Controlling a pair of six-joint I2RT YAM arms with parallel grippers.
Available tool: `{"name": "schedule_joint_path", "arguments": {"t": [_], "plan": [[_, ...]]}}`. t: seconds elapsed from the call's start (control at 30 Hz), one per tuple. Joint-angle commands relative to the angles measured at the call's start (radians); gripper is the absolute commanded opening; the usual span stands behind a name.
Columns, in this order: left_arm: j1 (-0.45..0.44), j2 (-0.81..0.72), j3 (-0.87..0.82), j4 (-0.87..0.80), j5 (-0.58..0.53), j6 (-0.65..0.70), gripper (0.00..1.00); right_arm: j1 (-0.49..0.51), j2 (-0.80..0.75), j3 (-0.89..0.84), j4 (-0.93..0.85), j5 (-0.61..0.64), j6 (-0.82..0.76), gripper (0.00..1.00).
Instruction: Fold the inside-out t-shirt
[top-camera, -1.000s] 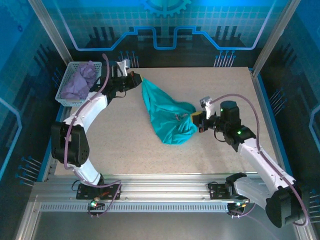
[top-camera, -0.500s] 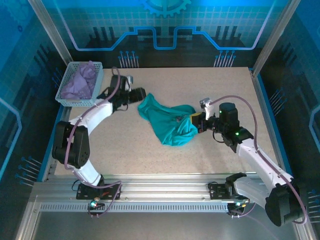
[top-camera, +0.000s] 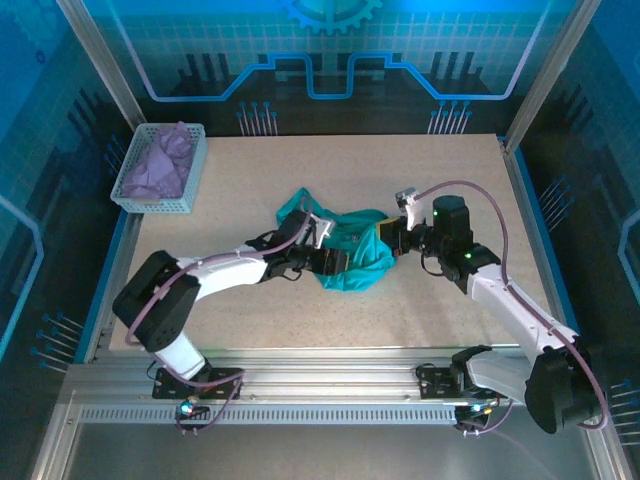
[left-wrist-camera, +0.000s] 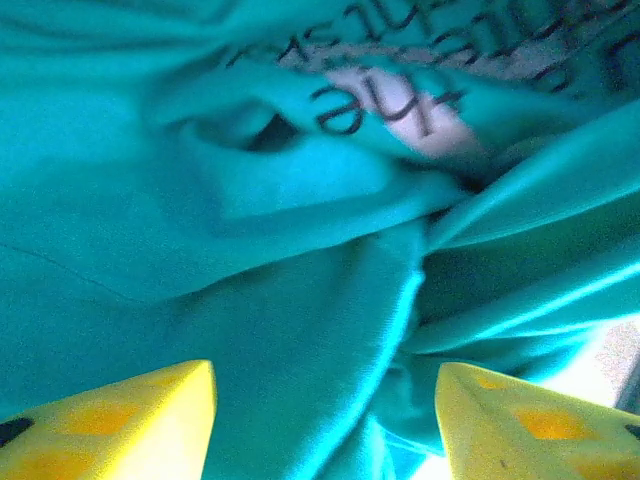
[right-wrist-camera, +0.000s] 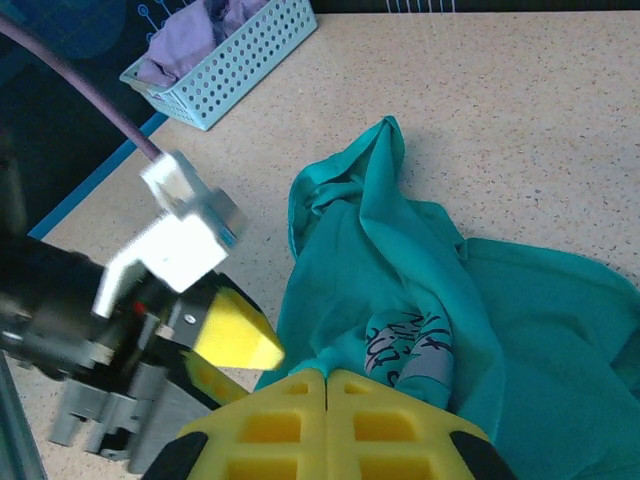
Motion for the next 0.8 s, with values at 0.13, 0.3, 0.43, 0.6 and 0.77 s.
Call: {"name": "schedule_joint_path", "arguments": {"t": [0.13,0.3,0.43,0.6,0.77], "plan": [[0.002,0.088,0.108,0.018,-0.008,0.047,0.19,-0.013,-0.015,0.075,-0.021,-0.013,0.0,0.0],[0.104,-0.004,0.063,0.08,-0.005,-0.017,0.0,-0.064,-0.114,0.171,-0.06,-0.106,-0.004,0.0],[0.251,-0.092,-0.01,0.206,0.063,-0.138,0.0,-0.112,-0.272,0.127,-0.055,-0.12,0.022,0.0],[0.34,-0.149,-0.042,0.309,0.124,-0.193,0.0,-0.121,-0.37,-0.053,-0.048,0.004,0.026,0.0],[0.34,-0.186,-0.071,0.396,0.182,-0.206,0.0,-0.05,-0.318,-0.167,-0.009,0.069,0.004,0.0]]}}
